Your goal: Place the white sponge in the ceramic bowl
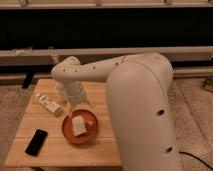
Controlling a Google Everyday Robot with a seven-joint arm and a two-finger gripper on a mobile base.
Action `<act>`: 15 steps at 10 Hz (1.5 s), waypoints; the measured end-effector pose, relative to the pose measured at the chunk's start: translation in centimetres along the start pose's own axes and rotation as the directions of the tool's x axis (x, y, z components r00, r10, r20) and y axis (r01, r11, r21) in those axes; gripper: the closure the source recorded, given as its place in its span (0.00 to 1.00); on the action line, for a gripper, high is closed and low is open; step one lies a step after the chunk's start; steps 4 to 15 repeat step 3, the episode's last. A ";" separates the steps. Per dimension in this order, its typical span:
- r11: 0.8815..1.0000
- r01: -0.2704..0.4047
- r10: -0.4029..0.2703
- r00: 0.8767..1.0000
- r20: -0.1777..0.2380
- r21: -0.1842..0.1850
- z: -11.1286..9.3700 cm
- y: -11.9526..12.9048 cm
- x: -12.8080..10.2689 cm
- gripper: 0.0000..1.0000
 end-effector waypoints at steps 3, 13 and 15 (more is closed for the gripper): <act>1.000 0.006 -0.006 1.000 0.001 0.000 -0.4 0.0 -0.1 0.01; 1.000 0.006 -0.006 1.000 0.001 0.000 -0.4 0.0 -0.1 0.01; 1.000 0.006 -0.006 1.000 0.001 0.000 -0.4 0.0 -0.1 0.01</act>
